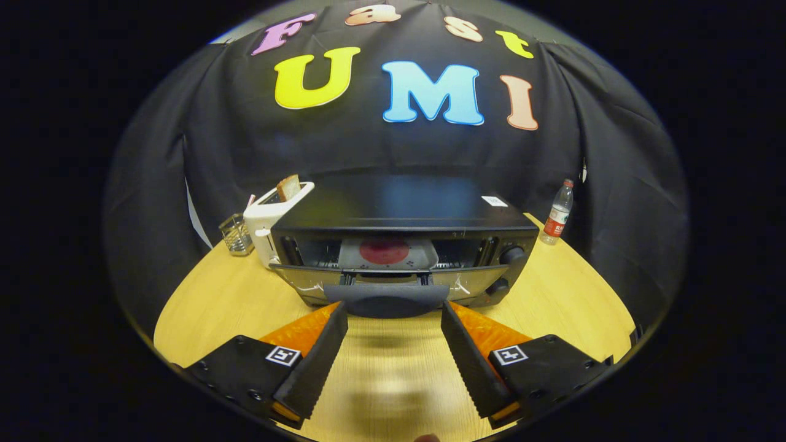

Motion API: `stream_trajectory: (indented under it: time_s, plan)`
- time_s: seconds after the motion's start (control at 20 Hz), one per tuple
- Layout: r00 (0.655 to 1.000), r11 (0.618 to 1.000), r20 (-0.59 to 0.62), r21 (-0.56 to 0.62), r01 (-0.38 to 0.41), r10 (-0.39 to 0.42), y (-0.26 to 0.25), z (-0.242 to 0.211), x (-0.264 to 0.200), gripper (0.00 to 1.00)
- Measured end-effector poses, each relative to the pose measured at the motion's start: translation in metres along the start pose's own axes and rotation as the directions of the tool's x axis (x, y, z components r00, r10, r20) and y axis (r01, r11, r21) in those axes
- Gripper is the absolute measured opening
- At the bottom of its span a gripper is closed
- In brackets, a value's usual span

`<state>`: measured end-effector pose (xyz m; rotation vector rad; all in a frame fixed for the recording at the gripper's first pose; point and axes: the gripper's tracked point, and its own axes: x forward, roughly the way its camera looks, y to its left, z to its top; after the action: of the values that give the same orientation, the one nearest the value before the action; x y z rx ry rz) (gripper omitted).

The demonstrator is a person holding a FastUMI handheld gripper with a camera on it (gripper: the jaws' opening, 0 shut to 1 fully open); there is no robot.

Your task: Open the toaster oven, put the food inside, and close the toaster oven door.

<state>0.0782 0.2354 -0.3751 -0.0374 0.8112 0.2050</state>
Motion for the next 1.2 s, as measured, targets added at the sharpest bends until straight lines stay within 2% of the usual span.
stream_trajectory:
  time_s: [0.25,0.5,0.7,0.95,1.2]
  plan:
    - [0.995,1.000,0.105,-0.019,-0.002,0.004,-0.016,0.032,-0.034,0.98]
    - [0.962,0.998,0.273,-0.045,0.035,-0.021,-0.053,0.072,-0.103,0.97]
    - [0.943,0.997,0.329,-0.031,0.064,-0.051,-0.079,0.083,-0.159,0.97]
    - [0.909,0.996,0.408,0.008,0.085,-0.081,-0.099,0.093,-0.217,0.97]
    - [0.845,0.992,0.521,0.033,0.119,-0.119,-0.117,0.122,-0.261,0.97]
